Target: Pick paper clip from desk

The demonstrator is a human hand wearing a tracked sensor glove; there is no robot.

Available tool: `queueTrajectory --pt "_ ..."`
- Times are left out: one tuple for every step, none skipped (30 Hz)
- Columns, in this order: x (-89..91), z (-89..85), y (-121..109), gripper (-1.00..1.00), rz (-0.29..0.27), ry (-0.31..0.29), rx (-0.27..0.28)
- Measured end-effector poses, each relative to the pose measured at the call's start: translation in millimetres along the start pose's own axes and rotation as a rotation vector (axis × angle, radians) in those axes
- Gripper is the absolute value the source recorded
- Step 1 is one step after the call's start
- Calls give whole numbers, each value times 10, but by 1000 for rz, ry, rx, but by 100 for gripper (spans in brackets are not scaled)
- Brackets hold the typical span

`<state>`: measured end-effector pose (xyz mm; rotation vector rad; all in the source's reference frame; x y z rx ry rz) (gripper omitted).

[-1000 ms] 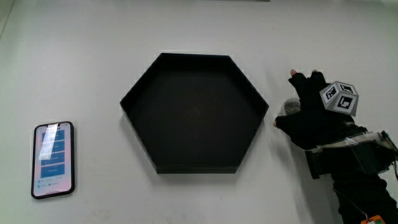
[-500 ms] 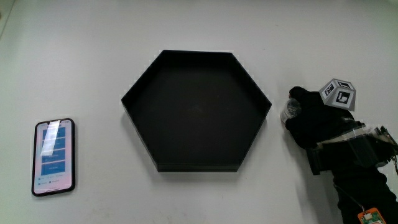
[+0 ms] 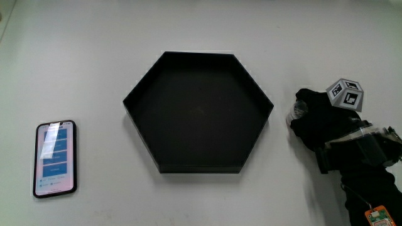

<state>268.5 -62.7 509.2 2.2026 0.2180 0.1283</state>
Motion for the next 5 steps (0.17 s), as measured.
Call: queueTrajectory --pt "-33 49 -43 100 14 -14 30" --pt "-44 80 -37 100 7 -10 12" --pt "-90 138 -84 100 32 -18 33" --pt "-113 177 -95 100 23 -28 36" --pt "-166 230 -141 100 53 -27 37"
